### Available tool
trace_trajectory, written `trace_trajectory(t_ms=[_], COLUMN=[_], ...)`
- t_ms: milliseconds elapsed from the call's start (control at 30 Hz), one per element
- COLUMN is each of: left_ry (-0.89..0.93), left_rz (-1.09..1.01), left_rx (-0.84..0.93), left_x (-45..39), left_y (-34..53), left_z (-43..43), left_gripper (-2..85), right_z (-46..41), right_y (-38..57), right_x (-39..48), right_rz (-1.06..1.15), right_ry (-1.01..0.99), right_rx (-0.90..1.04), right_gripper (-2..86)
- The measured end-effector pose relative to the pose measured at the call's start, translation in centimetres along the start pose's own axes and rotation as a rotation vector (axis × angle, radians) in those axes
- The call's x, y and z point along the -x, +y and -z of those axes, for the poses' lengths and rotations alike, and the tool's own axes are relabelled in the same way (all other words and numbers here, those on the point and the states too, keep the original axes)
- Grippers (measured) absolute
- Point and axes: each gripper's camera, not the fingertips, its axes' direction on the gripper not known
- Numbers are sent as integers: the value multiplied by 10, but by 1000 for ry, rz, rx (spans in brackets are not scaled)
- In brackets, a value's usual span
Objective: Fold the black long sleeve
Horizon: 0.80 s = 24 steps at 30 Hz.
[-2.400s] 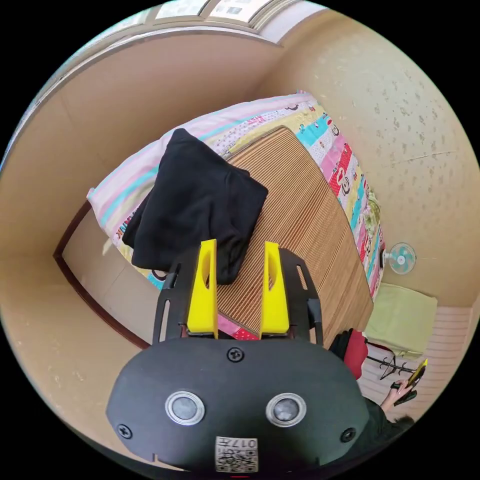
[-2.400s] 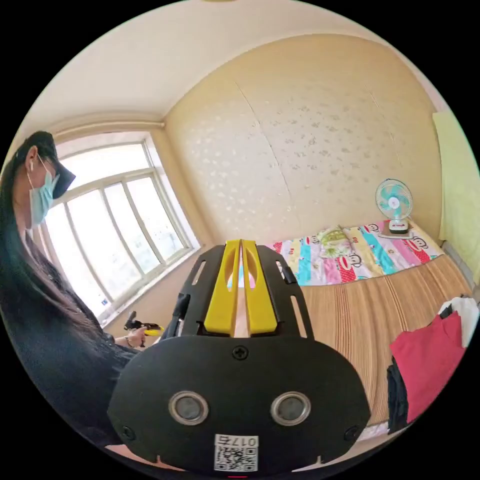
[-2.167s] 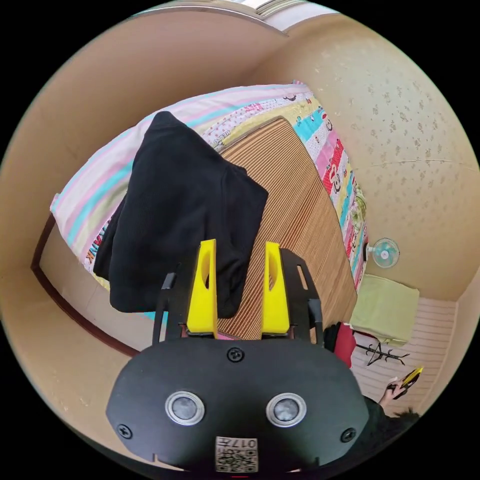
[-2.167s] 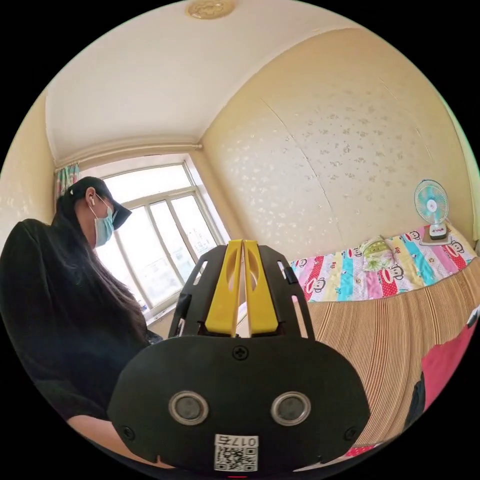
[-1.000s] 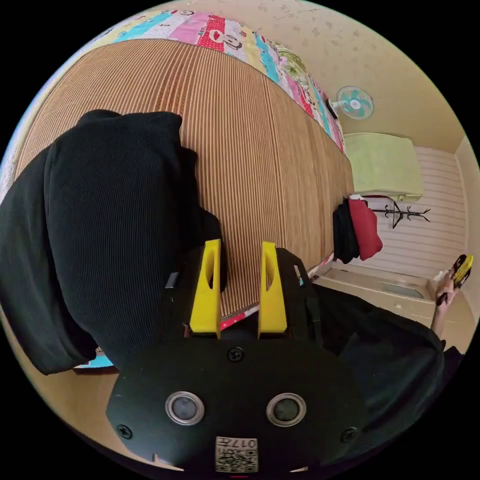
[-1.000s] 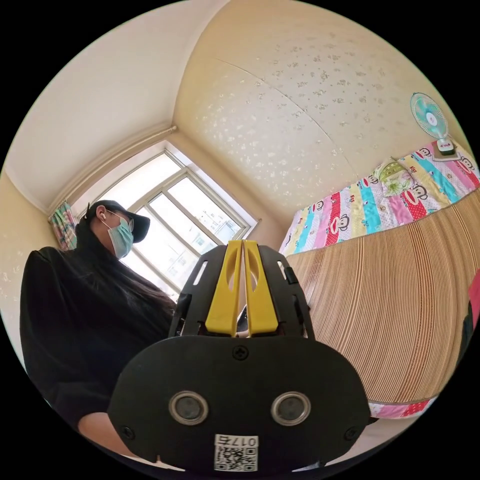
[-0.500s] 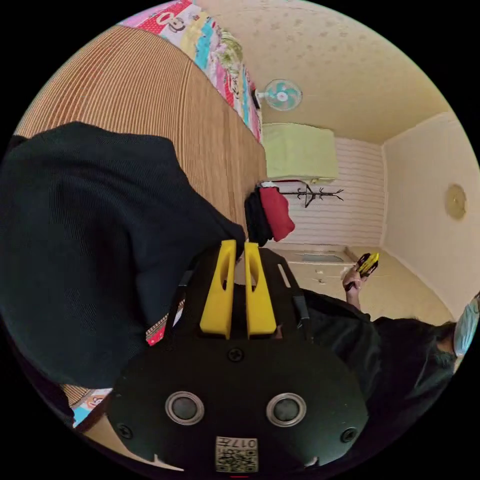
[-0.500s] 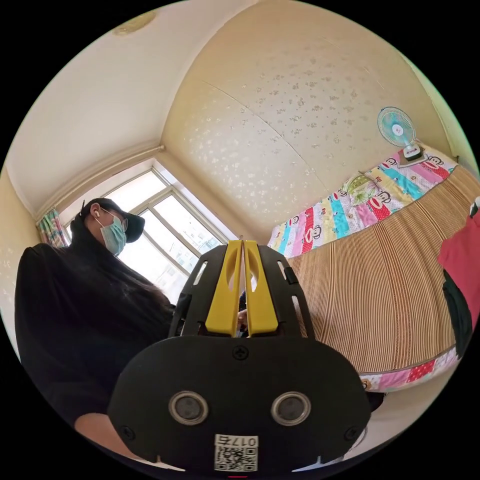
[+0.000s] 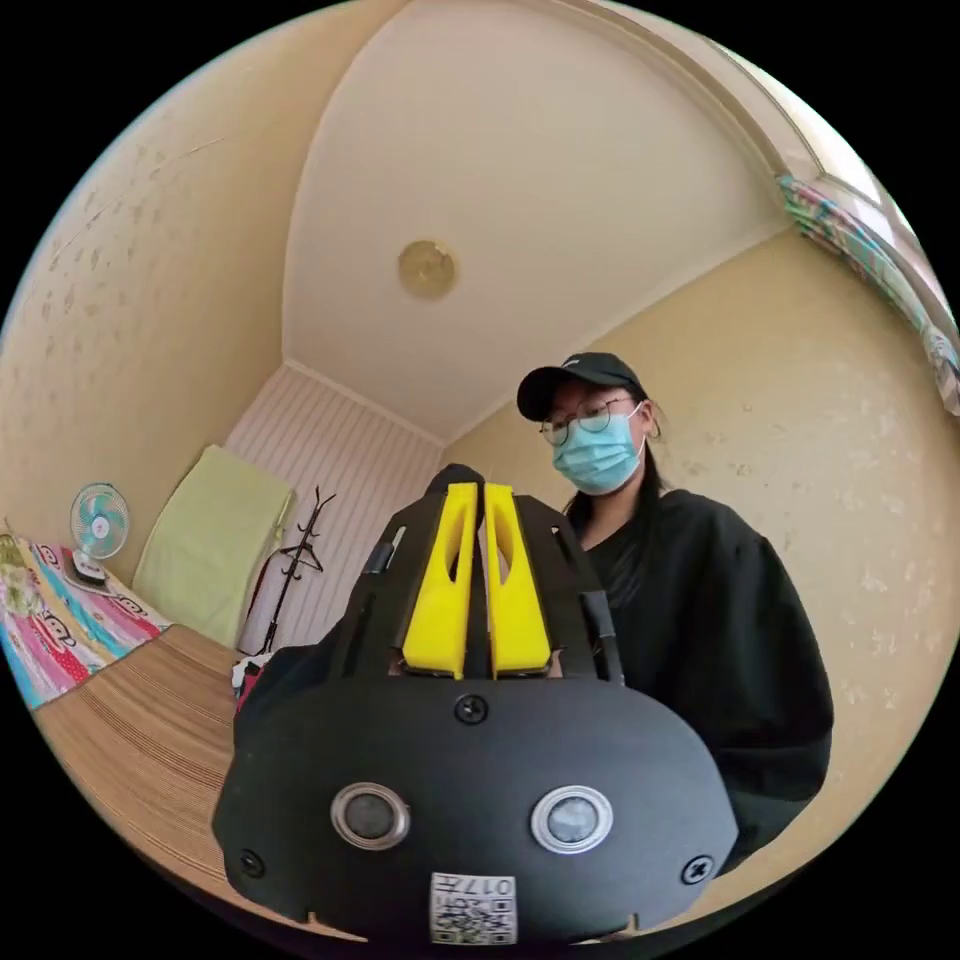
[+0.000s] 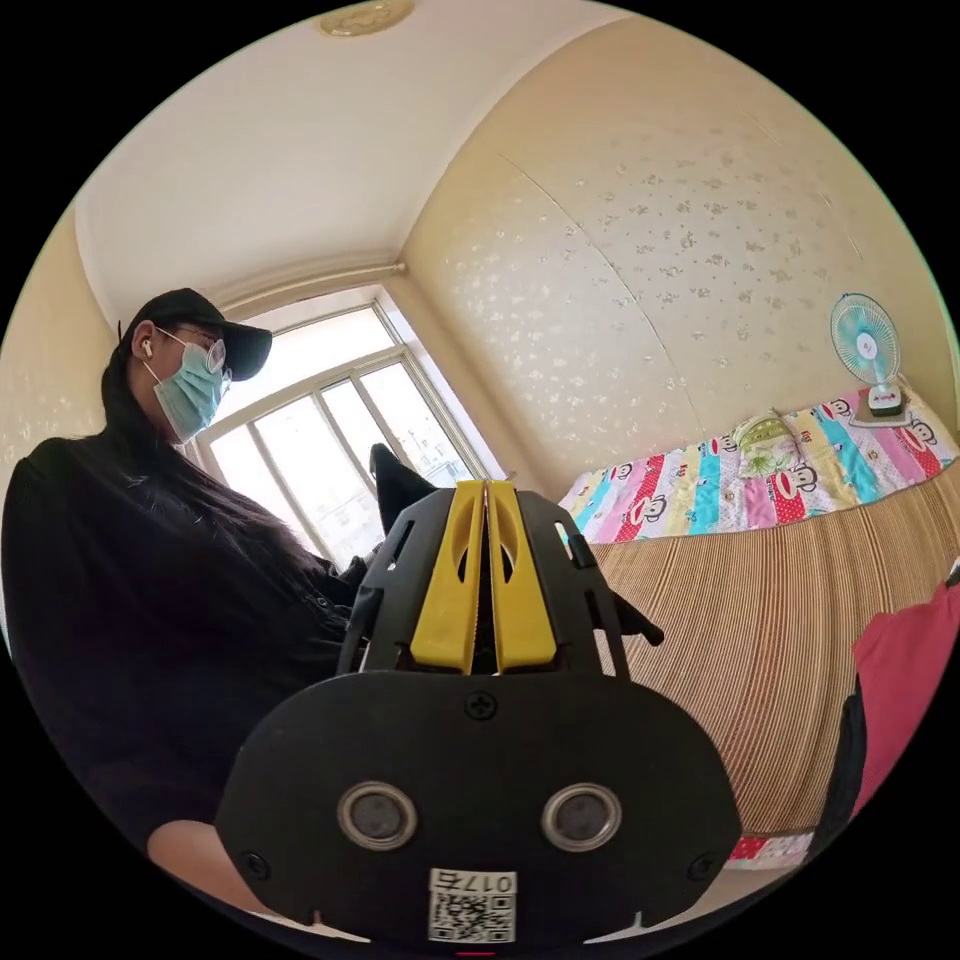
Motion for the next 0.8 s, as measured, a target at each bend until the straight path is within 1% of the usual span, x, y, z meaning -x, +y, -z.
trace_trajectory(t_ms=[33,67,167,233,300,333,400,433,467,500,533,567,600,667,733,767,800], left_ry=[25,37,47,113,171,197,225,230,221,188,149,135,114,10,-186,-243,-345], left_rz=[-19,-33,-51,-51,-18,32,109,149,170,213,250,259,273,333,509,557,665], left_rx=[-40,-36,189,364,439,482,536,566,578,605,629,639,657,661,610,600,585], left_x=[11,15,37,60,78,94,116,130,137,151,162,166,171,178,190,193,198], left_y=[7,9,14,30,49,64,91,109,118,135,150,157,169,182,196,200,210], left_z=[-6,-13,-80,-144,-186,-210,-240,-255,-261,-272,-278,-280,-282,-275,-249,-241,-225], left_gripper=[-7,-7,-7,-7,-6,-6,-5,-5,-5,-4,-4,-3,-2,4,26,38,71], right_z=[6,17,32,30,16,9,-31,-43,-68,-89,-97,-106,-103,-93,-85,-84,-86], right_y=[0,0,1,-3,-18,-22,-37,-39,-41,-39,-38,-32,-25,-14,-5,0,5], right_x=[-2,-5,-10,-12,-9,-7,0,2,8,14,17,19,18,13,11,11,13], right_rz=[4,10,39,49,76,85,105,107,104,99,89,64,46,-1,-18,-24,-25], right_ry=[12,37,127,141,-11,-66,-332,-408,-533,-597,-597,-546,-507,-479,-470,-447,-400], right_rx=[-6,-16,12,20,17,28,130,160,215,262,282,286,238,177,175,204,245], right_gripper=[9,12,24,43,99,110,135,137,140,132,128,104,79,49,40,35,33])
